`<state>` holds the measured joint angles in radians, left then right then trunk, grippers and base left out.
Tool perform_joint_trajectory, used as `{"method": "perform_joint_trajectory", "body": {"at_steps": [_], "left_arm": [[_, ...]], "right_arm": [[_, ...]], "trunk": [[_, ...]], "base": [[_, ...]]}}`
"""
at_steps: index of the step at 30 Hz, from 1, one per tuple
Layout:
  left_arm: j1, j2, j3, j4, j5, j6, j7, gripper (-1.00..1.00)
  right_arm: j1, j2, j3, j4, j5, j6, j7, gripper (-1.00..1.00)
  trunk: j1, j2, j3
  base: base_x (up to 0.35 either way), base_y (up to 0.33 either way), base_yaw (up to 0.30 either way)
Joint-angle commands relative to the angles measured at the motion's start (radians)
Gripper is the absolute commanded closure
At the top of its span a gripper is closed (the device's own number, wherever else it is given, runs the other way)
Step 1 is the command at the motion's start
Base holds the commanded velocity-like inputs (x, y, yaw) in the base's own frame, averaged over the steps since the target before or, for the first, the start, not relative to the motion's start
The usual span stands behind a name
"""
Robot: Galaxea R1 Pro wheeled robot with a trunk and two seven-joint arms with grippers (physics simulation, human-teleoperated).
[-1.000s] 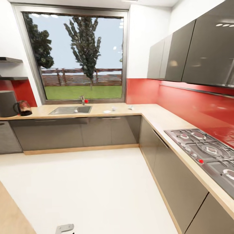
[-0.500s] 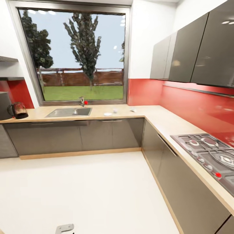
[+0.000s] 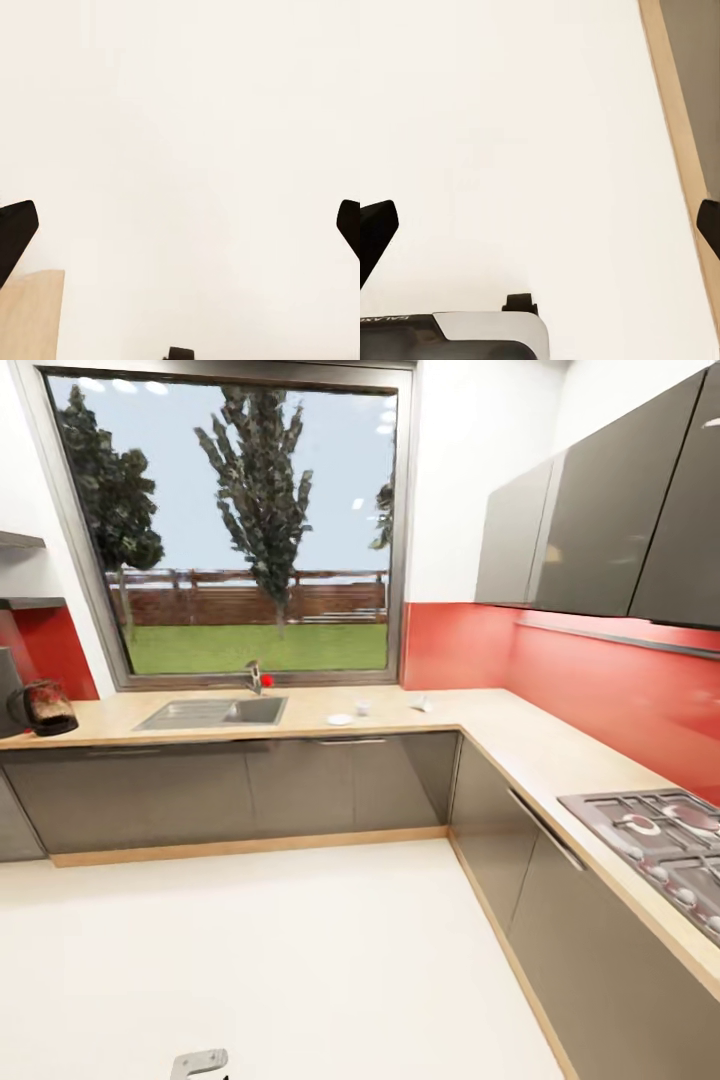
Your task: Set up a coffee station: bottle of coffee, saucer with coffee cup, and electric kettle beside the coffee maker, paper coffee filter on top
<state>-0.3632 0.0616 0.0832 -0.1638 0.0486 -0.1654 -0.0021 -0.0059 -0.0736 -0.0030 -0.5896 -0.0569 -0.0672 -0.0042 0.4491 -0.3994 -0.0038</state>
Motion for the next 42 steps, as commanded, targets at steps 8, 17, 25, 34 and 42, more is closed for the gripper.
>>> {"method": "perform_joint_trajectory", "body": {"at_steps": [8,17,25,34,42], "left_arm": [[0.000,0.000,0.003,0.001,0.005,-0.002,-0.001,-1.00],[0.000,0.000,0.003,0.001,0.005,-0.003,-0.001,-1.00],[0.000,0.000,0.003,0.001,0.005,-0.003,-0.001,-1.00],[0.000,0.000,0.003,0.001,0.005,-0.003,-0.001,-1.00],[0.000,0.000,0.001,0.001,0.005,-0.003,-0.001,-1.00]], "right_arm": [[0.000,0.000,0.001,0.001,-0.006,-0.003,0.000,-1.00],[0.000,0.000,0.003,0.001,-0.006,-0.003,0.000,-1.00],[0.000,0.000,0.003,0.001,-0.006,-0.003,0.000,-1.00],[0.000,0.000,0.003,0.001,-0.006,-0.003,0.000,-1.00],[0.000,0.000,0.003,0.001,-0.006,-0.003,0.000,-1.00]], "trunk": [[0.001,-0.001,0.000],[0.001,-0.001,0.000],[0.001,-0.001,0.000],[0.001,-0.001,0.000],[0.001,-0.001,0.000]], "base": [[0.337,0.154,0.000],[0.337,0.154,0.000],[0.337,0.154,0.000],[0.337,0.154,0.000],[0.337,0.153,0.000]]}}
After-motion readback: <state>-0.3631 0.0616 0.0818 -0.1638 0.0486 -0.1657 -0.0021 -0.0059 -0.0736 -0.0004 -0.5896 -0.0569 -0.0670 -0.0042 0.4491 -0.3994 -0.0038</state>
